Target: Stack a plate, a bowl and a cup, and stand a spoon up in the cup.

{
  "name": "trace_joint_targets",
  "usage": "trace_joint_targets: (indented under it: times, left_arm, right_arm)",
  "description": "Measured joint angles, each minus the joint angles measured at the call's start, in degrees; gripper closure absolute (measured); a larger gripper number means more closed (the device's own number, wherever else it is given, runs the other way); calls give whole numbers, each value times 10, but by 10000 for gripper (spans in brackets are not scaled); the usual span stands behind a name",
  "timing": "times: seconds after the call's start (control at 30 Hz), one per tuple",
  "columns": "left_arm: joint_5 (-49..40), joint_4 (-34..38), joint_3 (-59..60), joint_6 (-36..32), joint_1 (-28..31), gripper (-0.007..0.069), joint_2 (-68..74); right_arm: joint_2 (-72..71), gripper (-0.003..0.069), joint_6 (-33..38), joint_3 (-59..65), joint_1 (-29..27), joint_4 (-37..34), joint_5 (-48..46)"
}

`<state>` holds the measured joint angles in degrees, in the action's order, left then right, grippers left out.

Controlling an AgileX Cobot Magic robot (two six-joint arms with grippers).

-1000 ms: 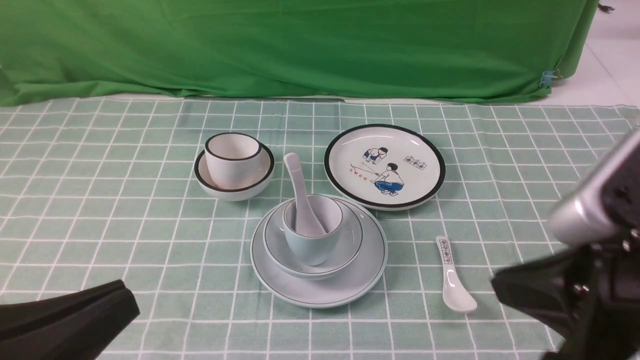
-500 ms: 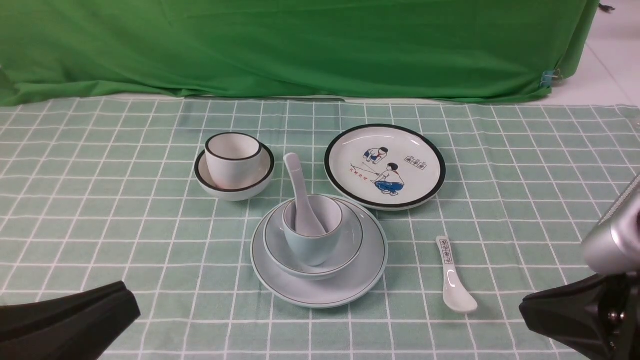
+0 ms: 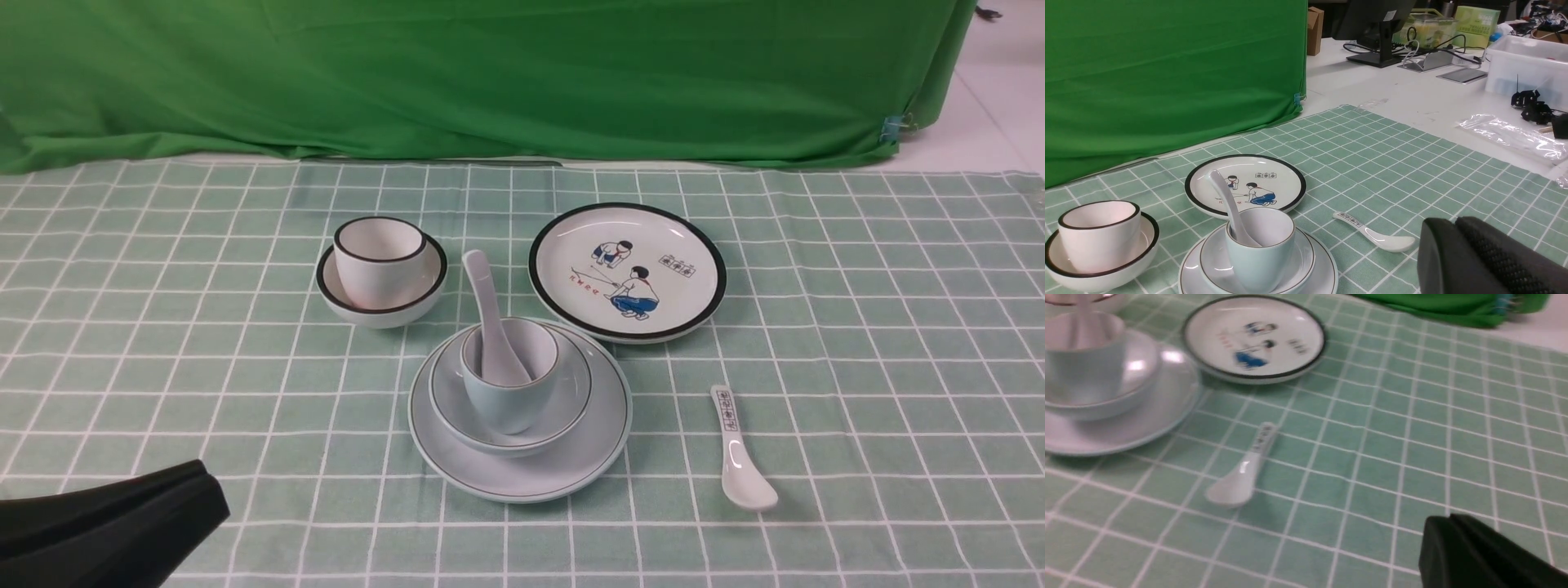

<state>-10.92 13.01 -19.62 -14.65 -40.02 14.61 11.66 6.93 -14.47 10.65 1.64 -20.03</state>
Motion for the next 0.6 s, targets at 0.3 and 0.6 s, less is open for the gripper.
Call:
trace_joint_targets:
  times: [0.3, 0.6]
  left_arm:
    - [0, 0, 0, -1, 0, 612, 0]
    - [-1, 0, 0, -1, 0, 612, 0]
  right_arm:
    - [-115, 643, -17, 145, -62, -1, 39]
    - [-116, 640, -19, 148, -61, -2, 60]
